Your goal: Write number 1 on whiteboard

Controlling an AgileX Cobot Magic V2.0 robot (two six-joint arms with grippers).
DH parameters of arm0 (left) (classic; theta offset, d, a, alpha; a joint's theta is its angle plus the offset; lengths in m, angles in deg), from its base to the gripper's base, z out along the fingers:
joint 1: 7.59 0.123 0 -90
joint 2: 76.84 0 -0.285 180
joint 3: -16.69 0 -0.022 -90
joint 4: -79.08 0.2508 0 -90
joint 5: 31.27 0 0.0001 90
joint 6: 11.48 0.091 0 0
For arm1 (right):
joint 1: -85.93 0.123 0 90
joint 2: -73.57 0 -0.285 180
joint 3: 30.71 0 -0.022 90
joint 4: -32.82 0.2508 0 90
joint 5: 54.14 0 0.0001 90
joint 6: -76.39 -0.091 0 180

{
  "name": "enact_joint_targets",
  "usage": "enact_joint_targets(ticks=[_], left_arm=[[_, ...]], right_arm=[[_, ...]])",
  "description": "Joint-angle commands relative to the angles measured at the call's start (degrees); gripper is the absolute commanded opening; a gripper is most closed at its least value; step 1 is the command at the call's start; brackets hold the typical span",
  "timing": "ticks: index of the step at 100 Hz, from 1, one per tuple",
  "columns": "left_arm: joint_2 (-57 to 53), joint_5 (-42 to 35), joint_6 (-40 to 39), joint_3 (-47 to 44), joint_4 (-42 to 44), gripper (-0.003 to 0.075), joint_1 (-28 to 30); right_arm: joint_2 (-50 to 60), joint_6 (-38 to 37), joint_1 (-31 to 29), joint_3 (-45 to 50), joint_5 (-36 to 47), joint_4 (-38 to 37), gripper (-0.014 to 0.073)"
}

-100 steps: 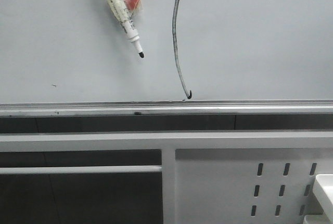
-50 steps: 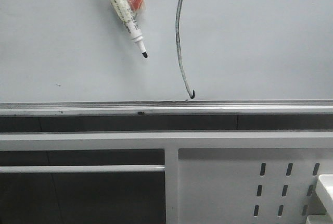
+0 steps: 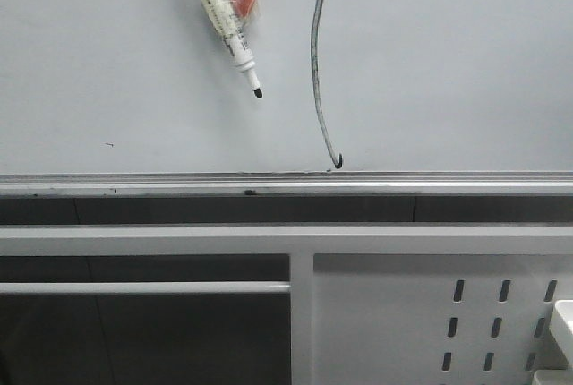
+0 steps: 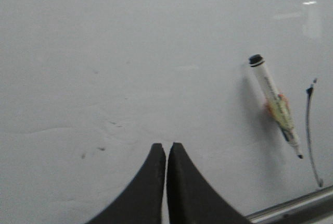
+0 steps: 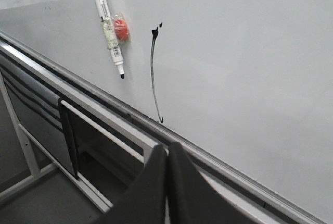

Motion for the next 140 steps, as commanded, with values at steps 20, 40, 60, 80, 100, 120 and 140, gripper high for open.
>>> enact_joint_targets(ticks=[20,40,60,80,100,120,140], left_arm=[[-8.48,18.52,-13.04,-2.04,1.79,-0.0020,17.74],[-12.61,35.94,-14.53,-2.04,5.70,-0.0020,23.99],[-12.62,35.84,-14.41,-2.04,5.70,-0.0020,24.66],[-12.62,35.84,-14.41,-2.04,5.70,-0.0020,24.66],[-12.62,35.84,-14.41,-2.04,5.70,-0.0020,24.66],[-12.62,35.84,-14.41,-2.04,5.70,-0.0020,24.66],[-12.62,35.84,-14.41,-2.04,5.70,-0.0020,24.66]], right_arm=[[-0.88,-0.07,0.18,-1.26,3.30,-2.58,-0.0050],[-0.88,-0.07,0.18,-1.26,3.30,-2.58,-0.0050],[-0.88,-0.07,0.18,-1.26,3.30,-2.53,-0.0050],[-0.88,-0.07,0.18,-1.26,3.30,-2.53,-0.0050],[-0.88,-0.07,0.18,-1.26,3.30,-2.53,-0.0050],[-0.88,-0.07,0.18,-1.26,3.30,-2.53,-0.0050],[-0.88,-0.07,0.18,-1.26,3.30,-2.53,-0.0050]])
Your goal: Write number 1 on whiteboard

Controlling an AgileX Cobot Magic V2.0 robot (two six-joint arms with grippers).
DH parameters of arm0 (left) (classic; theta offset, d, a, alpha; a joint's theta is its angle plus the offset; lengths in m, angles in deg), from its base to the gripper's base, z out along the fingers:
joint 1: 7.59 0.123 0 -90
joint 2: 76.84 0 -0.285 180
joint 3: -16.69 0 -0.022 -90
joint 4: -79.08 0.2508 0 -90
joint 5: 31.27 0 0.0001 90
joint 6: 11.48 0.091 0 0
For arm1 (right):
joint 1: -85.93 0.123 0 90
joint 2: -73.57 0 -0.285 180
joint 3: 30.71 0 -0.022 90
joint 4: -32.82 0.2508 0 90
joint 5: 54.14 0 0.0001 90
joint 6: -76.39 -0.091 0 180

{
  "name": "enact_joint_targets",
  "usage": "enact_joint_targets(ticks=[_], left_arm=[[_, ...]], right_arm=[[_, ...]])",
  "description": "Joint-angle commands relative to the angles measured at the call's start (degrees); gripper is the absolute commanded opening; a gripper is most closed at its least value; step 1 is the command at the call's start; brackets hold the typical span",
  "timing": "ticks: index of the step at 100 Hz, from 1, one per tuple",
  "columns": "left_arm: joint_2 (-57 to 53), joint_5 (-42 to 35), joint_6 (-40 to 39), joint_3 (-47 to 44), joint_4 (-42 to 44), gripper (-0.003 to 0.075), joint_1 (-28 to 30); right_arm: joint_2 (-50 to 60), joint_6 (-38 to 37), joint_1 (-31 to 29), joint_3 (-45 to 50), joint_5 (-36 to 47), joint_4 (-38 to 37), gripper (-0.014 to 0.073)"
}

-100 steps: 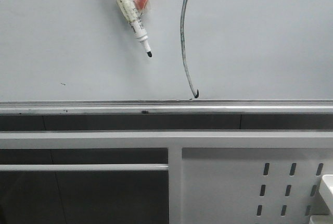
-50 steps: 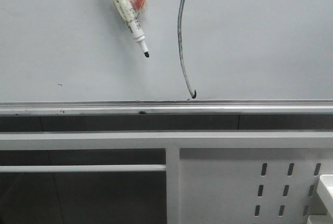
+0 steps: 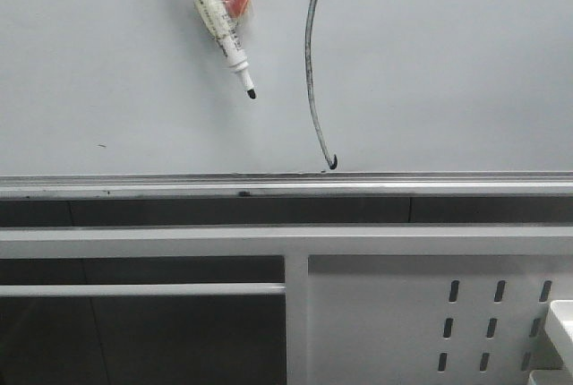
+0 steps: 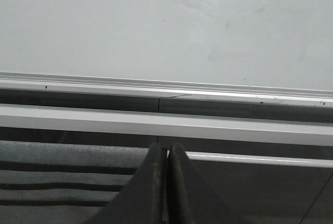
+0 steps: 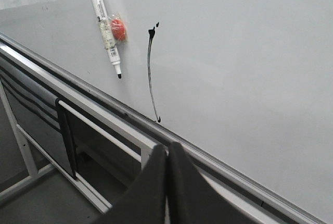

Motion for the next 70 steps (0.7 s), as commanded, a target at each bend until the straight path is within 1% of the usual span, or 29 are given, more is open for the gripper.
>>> enact_joint_targets(ticks=[1,6,11,15,25,30,37,49,55,62,67,70], left_arm=[[-1.25,-2.61,-0.62,-2.04,0.16,-0.0020,0.10],[-1.25,-2.61,-0.62,-2.04,0.16,-0.0020,0.10],[-1.25,-2.61,-0.62,-2.04,0.16,-0.0020,0.10],[-1.25,-2.61,-0.62,-2.04,0.16,-0.0020,0.10],[-1.25,-2.61,-0.62,-2.04,0.16,-0.0020,0.10],[-1.25,-2.61,-0.62,-2.04,0.16,-0.0020,0.10],[-1.25,-2.61,-0.62,-2.04,0.16,-0.0020,0.10],[-1.25,-2.61,-0.62,-2.04,0.16,-0.0020,0.10],[-1.25,-2.61,-0.62,-2.04,0.16,-0.0020,0.10],[-1.25,-2.61,-0.62,-2.04,0.16,-0.0020,0.10],[-1.25,-2.61,-0.62,-2.04,0.16,-0.0020,0.10],[-1.25,-2.61,-0.62,-2.04,0.16,-0.0020,0.10]], right_arm=[[-0.88,-0.07,0.18,-1.26,3.18,-2.53,-0.0050],[-0.88,-0.07,0.18,-1.26,2.67,-2.53,-0.0050],[-0.88,-0.07,0.18,-0.89,-1.02,-2.96,-0.0050],[-0.88,-0.07,0.18,-0.10,-1.26,-4.15,-0.0050],[-0.88,-0.07,-0.51,1.69,0.84,-4.75,-0.0050],[-0.88,-0.07,-1.94,2.17,2.30,-3.90,-0.0050],[-0.88,-0.07,-5.42,2.26,4.80,-1.55,-0.0050],[-0.88,0.70,-14.66,2.26,11.25,3.54,-0.0050],[-0.88,3.81,-19.63,2.70,14.85,7.94,-0.0050],[-0.88,9.81,-26.97,4.13,19.85,16.09,-0.0050],[-0.88,15.45,-32.41,5.81,23.54,24.56,-0.0050],[-0.88,18.64,-36.29,7.48,26.67,28.29,-0.0050]])
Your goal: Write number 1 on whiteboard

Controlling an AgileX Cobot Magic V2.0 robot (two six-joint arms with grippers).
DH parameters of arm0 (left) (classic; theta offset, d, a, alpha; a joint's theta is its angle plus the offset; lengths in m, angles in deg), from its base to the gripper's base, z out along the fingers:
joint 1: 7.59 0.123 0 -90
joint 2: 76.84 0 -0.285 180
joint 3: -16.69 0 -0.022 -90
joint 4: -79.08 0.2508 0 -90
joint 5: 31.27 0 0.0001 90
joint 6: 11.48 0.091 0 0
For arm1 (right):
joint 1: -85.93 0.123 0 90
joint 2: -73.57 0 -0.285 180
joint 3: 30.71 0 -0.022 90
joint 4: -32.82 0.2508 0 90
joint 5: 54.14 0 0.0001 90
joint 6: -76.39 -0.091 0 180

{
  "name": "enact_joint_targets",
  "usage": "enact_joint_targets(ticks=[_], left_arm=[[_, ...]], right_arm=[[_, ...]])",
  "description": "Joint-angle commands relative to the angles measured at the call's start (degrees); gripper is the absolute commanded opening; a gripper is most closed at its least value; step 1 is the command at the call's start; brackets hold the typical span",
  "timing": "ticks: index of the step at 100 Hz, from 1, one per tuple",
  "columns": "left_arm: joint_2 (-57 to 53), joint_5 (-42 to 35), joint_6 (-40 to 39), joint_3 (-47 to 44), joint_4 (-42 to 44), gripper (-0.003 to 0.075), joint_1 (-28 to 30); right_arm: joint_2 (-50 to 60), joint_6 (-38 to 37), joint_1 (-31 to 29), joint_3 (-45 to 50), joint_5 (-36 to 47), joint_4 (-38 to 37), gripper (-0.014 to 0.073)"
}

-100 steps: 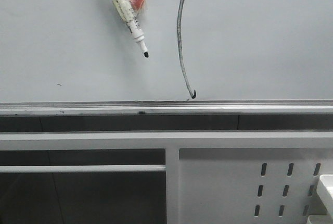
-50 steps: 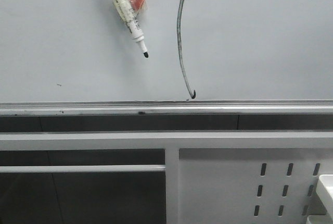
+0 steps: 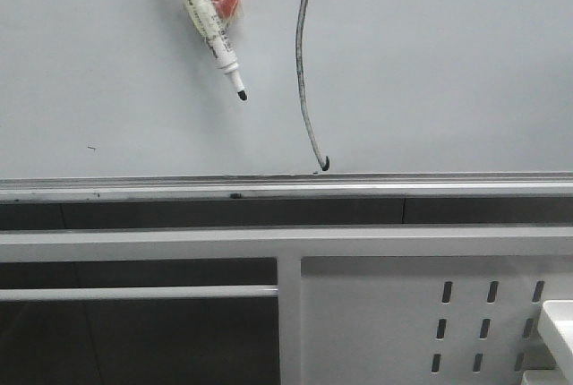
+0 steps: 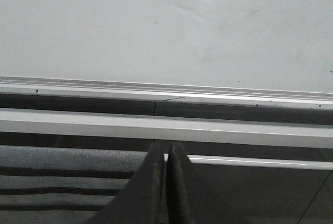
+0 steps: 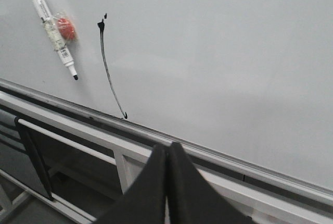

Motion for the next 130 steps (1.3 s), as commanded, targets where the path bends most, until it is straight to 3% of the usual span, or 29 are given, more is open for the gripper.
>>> enact_joint_targets(ticks=[1,9,16,26,30,54,130], left_arm=[[-1.25,-2.61,-0.52,-2.04,0.16,-0.0020,0.10],[-1.25,-2.61,-0.52,-2.04,0.16,-0.0020,0.10],[-1.25,-2.61,-0.52,-2.04,0.16,-0.0020,0.10],[-1.25,-2.61,-0.52,-2.04,0.16,-0.0020,0.10],[-1.25,-2.61,-0.52,-2.04,0.16,-0.0020,0.10],[-1.25,-2.61,-0.52,-2.04,0.16,-0.0020,0.10],[-1.25,-2.61,-0.52,-2.04,0.16,-0.0020,0.10]], right_arm=[[-0.88,10.16,-9.30,1.90,11.20,10.55,-0.0050],[-0.88,16.67,-17.33,6.67,20.20,17.89,-0.0050],[-0.88,16.81,-23.38,11.49,28.03,18.20,-0.0050],[-0.73,16.70,-29.10,17.19,32.69,19.90,-0.0050],[-0.34,16.70,-30.06,16.85,26.59,21.37,-0.0050],[5.76,16.70,-31.37,16.91,7.96,23.76,-0.0050],[7.53,19.44,-31.37,16.91,8.23,22.58,-0.0050]])
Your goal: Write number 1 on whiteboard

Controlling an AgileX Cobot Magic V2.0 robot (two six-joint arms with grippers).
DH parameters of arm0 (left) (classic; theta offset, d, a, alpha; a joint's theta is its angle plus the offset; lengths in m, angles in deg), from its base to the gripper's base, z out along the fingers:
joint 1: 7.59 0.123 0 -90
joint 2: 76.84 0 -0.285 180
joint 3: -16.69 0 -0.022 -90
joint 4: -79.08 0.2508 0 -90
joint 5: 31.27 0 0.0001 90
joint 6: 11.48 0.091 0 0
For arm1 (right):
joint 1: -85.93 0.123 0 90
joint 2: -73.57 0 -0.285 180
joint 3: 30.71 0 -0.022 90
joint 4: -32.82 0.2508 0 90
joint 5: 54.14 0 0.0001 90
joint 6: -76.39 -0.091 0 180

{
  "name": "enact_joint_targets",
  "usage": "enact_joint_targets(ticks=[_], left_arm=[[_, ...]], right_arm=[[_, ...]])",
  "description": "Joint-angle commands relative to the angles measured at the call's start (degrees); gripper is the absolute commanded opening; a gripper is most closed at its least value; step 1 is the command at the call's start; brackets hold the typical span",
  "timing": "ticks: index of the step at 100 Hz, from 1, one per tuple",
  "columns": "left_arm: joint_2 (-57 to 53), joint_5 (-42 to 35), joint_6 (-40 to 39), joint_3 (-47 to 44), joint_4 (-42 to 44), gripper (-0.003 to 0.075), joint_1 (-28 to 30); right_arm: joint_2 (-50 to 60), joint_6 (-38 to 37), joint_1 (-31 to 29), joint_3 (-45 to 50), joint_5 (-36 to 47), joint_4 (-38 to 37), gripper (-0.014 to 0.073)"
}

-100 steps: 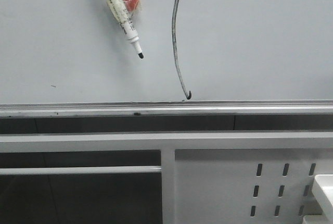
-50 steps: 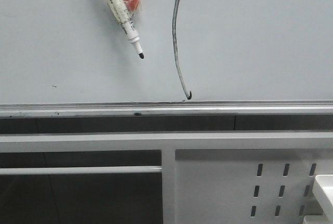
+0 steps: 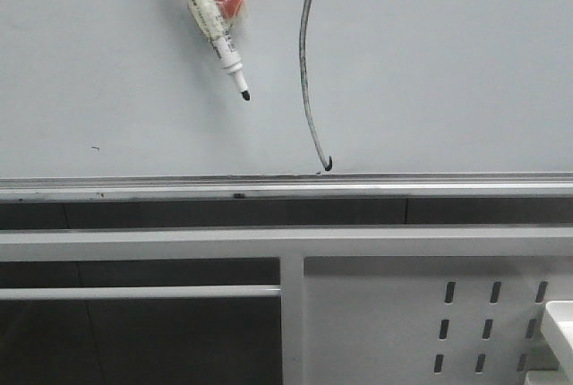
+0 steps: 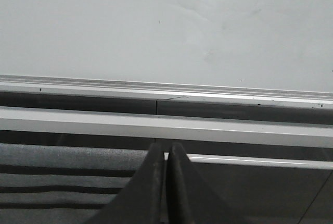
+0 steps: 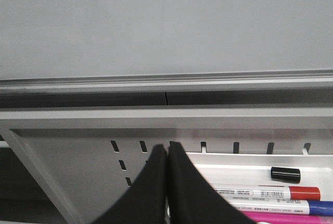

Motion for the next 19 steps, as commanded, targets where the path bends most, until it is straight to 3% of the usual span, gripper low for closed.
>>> enact_joint_targets(ticks=[1,19], left_arm=[[-1.25,-2.75,-0.39,-2.04,0.07,-0.0020,0.10],[-1.25,-2.75,-0.39,-2.04,0.07,-0.0020,0.10]], right_arm=[[1.27,0.77,-0.34,0.77,1.72,-0.87,-0.0050],[1.27,0.77,-0.34,0.77,1.72,-0.87,-0.0050]])
